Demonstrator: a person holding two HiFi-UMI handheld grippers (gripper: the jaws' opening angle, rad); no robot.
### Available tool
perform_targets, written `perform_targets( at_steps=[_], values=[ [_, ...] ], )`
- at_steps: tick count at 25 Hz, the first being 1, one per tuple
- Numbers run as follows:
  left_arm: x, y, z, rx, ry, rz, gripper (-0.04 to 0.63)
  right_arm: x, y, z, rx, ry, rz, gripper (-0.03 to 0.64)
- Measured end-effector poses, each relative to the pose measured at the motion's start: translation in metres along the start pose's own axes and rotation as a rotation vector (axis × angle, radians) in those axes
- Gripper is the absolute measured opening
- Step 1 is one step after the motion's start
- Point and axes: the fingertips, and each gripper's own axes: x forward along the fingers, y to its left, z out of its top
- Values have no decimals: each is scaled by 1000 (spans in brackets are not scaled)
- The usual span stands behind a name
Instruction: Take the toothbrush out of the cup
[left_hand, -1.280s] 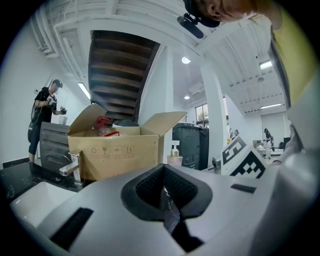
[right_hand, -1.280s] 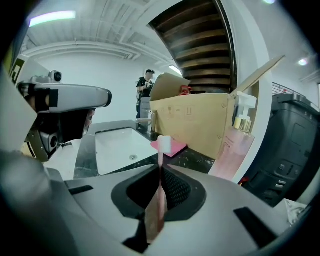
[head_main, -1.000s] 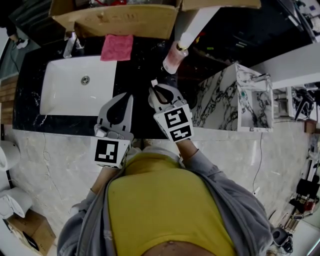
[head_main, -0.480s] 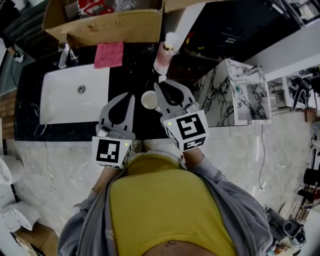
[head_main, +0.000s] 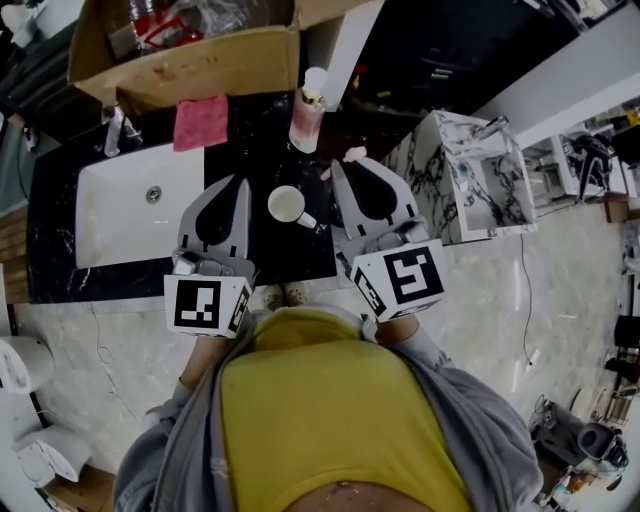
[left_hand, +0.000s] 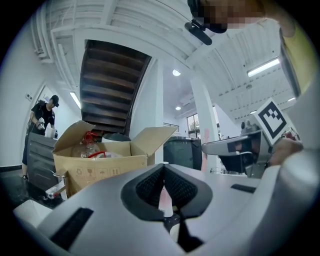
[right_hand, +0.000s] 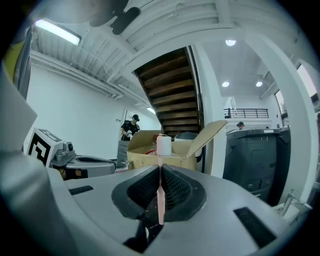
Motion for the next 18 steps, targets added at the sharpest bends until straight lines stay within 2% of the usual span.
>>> perform_targets(
  at_steps=[8,18],
  values=[
    [2,-7,16,19,-26,-6,0,-16,-15,11,2,-46,-72,23],
    [1,-16,16,18,-28,-14,0,-23,-19,9,27,-60,-81,23]
  ],
)
